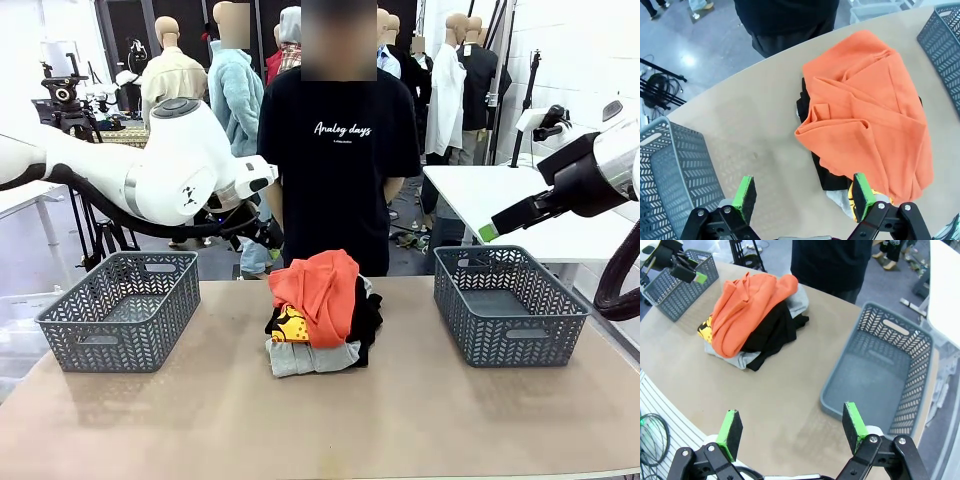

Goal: Sort the tops and bottoms.
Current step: Lift clothes from the center of the table with your left hand.

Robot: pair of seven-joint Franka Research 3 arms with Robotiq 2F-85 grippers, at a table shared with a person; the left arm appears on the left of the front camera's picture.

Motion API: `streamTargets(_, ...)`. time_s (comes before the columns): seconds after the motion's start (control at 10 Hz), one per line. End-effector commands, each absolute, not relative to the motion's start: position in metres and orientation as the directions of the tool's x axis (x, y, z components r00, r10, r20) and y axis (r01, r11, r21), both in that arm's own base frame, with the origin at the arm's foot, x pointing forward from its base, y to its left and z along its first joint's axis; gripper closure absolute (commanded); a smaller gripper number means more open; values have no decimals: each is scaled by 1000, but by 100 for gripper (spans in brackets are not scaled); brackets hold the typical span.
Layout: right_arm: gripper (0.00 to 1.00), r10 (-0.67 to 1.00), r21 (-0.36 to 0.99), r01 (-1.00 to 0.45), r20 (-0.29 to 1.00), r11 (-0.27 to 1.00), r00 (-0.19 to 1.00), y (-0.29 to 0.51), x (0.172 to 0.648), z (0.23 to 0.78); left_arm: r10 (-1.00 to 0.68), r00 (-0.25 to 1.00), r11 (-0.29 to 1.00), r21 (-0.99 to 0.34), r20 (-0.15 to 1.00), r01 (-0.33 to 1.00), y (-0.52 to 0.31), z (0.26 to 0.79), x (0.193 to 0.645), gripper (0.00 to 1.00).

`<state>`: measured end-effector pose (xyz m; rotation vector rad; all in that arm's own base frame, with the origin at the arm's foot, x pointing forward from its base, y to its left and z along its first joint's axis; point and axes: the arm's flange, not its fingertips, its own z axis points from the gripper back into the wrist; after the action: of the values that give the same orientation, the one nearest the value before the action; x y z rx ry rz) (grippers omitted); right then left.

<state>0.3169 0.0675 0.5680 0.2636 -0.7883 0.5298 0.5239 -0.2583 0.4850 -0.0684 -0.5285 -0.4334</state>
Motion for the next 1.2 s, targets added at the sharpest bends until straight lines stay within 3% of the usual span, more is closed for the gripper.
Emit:
streamTargets(0.0,0,335,52,-546,739,836,585,68,318,568,-390,770,905,54,504,423,-261,486,523,0)
streamTargets(0.3,0,335,52,-546,739,836,585,68,318,568,-400,760,878,-23,512,477,-340,499,527,0)
streamTargets(0.7,0,335,52,-546,739,836,585,68,318,568,-271,893,961,41,360,275,-375,466,547,0)
streamTargets(0.9,0,335,52,-546,739,836,585,68,318,568,-210,934,977,35,288,209,-376,454,552,0)
streamTargets(1.1,0,335,52,-546,739,836,585,68,318,568,-176,940,981,-34,291,194,-376,452,555,0)
